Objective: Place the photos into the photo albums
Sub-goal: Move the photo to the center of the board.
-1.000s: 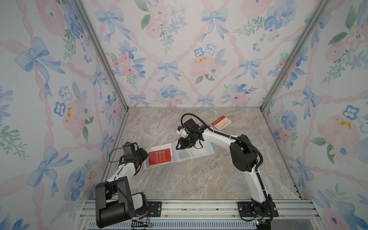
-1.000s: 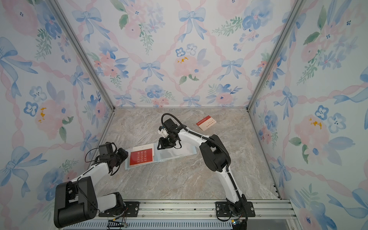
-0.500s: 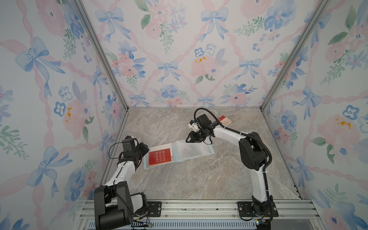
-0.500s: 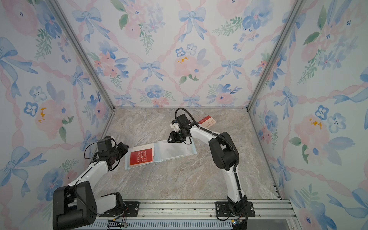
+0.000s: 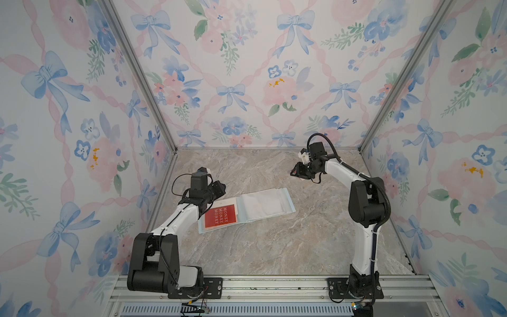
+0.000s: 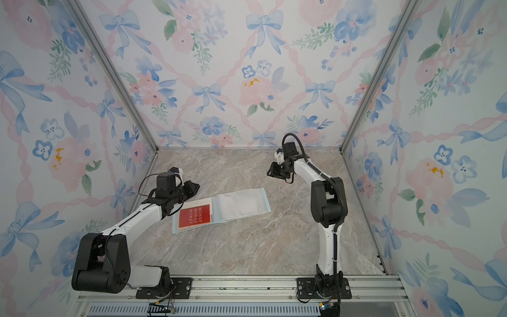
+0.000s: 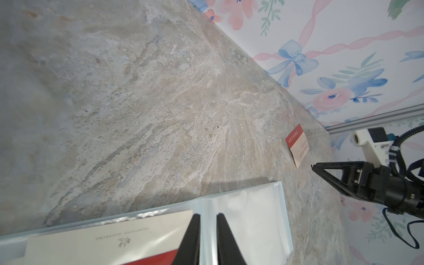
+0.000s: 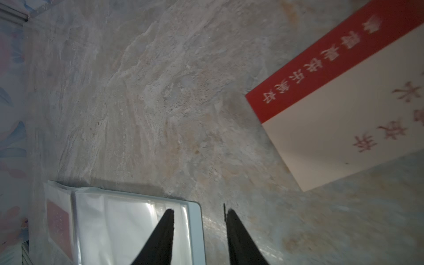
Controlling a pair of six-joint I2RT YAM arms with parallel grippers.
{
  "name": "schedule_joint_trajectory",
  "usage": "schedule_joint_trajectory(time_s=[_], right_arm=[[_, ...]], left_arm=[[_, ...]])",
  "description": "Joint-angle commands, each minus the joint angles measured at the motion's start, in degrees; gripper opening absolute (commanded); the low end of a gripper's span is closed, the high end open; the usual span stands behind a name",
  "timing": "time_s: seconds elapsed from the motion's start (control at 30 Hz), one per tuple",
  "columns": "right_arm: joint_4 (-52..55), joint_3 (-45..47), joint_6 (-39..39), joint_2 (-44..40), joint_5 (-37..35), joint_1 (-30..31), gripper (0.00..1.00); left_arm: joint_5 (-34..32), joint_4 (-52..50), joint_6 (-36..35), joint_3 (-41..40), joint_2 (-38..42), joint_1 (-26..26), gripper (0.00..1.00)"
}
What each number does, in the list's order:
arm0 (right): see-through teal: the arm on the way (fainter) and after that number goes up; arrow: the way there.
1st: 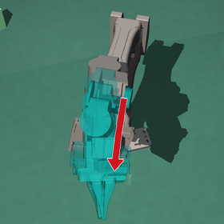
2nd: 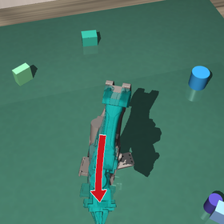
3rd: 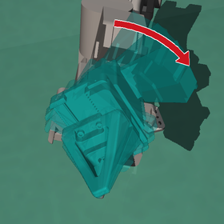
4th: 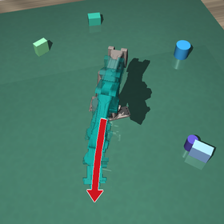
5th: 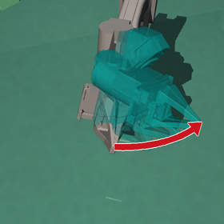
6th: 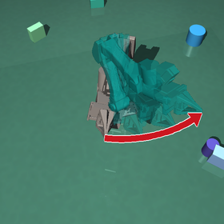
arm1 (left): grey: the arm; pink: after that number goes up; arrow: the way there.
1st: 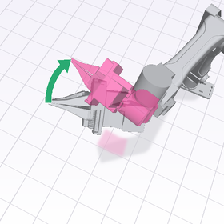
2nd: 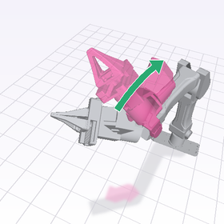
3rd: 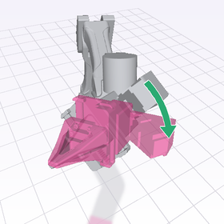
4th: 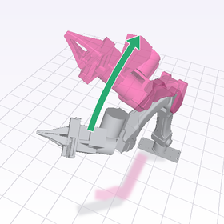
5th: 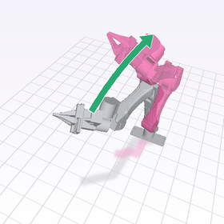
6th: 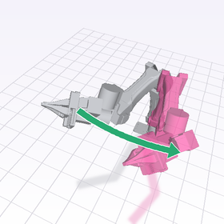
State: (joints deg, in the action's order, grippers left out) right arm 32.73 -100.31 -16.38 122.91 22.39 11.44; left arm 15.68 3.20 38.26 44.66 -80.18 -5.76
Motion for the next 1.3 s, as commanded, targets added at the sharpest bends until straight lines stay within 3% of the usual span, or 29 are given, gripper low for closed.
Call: schedule_joint_trajectory(time_s=[0.0, 0.37, 0.63, 0.93, 1.27], right_arm=[[3.71, -4.82, 1.54, 1.18, -0.62, -2.86, 0.39], [8.82, -14.53, 2.37, 6.93, -0.51, -8.34, 0.39], [22.61, -30.2, 7.14, 16.51, -2.21, -10.89, 0.39], [25.14, -41.19, 6.79, 24.61, -2.75, -13.14, 0.39], [19.51, -45.23, 2.93, 31.03, -1.54, -14.17, 0.39]], left_arm=[[-3.2, -0.3, 0.7, 2.98, -2.82, -2.86, 0.17], [-4.7, -0.28, 3.22, 19.97, -21.4, -15.74, 0.17], [-1.82, -0.26, 5.39, 38.35, -37.55, -23.23, 0.17], [0.48, -0.3, 8.64, 53.33, -49.99, -27.06, 0.16], [2.43, -0.3, 12.54, 61.79, -58.51, -29.43, 0.15]])
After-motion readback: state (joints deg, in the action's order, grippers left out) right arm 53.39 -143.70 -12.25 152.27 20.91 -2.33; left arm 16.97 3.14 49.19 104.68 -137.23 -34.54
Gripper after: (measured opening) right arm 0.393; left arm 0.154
